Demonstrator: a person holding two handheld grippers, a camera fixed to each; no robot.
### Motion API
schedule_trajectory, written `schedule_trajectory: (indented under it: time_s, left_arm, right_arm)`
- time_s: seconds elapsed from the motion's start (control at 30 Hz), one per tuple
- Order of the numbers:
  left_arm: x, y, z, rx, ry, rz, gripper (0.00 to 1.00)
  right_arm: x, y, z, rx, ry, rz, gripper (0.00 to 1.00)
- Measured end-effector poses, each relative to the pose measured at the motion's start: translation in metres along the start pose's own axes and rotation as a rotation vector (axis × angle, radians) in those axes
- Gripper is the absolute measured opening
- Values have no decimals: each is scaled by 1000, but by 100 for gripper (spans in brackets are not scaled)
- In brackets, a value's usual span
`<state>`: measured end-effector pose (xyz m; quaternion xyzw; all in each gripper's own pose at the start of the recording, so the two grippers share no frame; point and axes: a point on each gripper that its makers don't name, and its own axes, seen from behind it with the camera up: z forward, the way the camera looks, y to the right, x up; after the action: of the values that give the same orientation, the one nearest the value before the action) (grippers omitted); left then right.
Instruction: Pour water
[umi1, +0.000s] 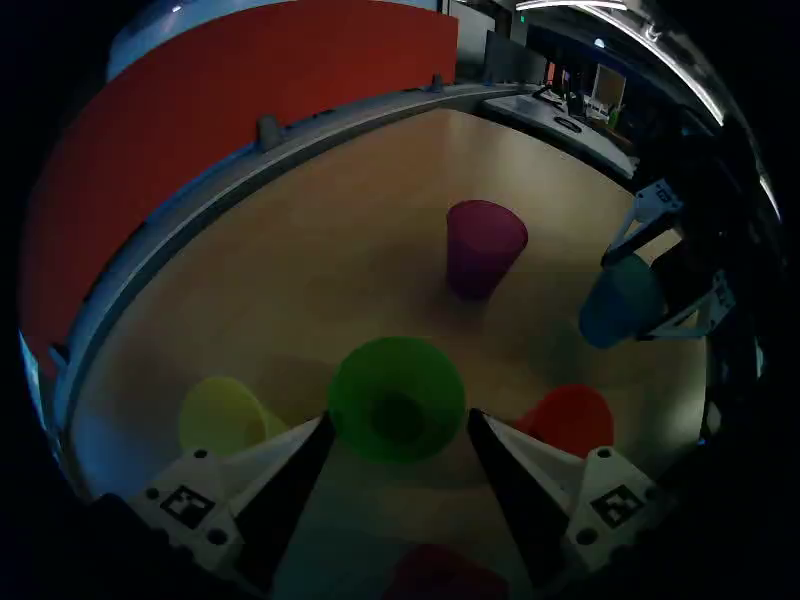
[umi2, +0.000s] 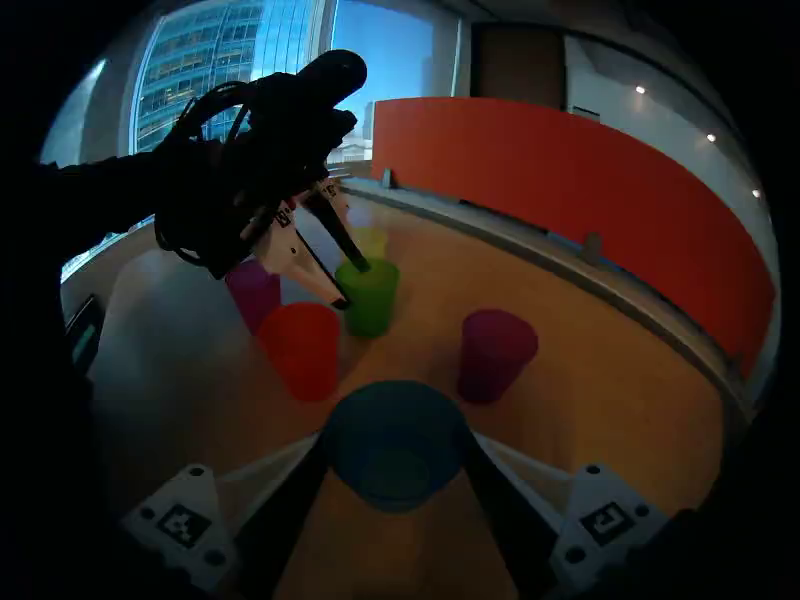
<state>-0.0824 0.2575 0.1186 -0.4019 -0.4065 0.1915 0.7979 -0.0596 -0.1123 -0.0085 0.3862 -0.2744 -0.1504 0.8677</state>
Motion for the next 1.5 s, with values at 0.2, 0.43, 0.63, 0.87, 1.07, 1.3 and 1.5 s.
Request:
schedule_trajectory:
  time_s: [0.2,0.43,0.63,0.87,1.07,1.3,1.5]
  left_arm:
    - [3,0,1,4,0,-16,98]
    - [5,-1,1,17,3,-26,97]
    - [6,-2,0,19,12,-42,89]
    - [6,1,-1,6,16,-48,88]
    - [10,3,-5,-6,37,-58,88]
    - [21,3,-23,-4,101,-60,88]
    - [33,6,-46,7,187,-52,88]
  right_arm:
    - [1,-1,0,2,2,-2,92]
    - [0,-1,-1,-1,0,-3,93]
    - [1,-1,-2,1,3,-2,92]
    - [1,0,-2,-2,1,-3,93]
    - [3,-1,-3,-1,6,-1,92]
    - [8,-2,-7,-11,15,-4,92]
    - [17,-4,-11,-19,32,-7,92]
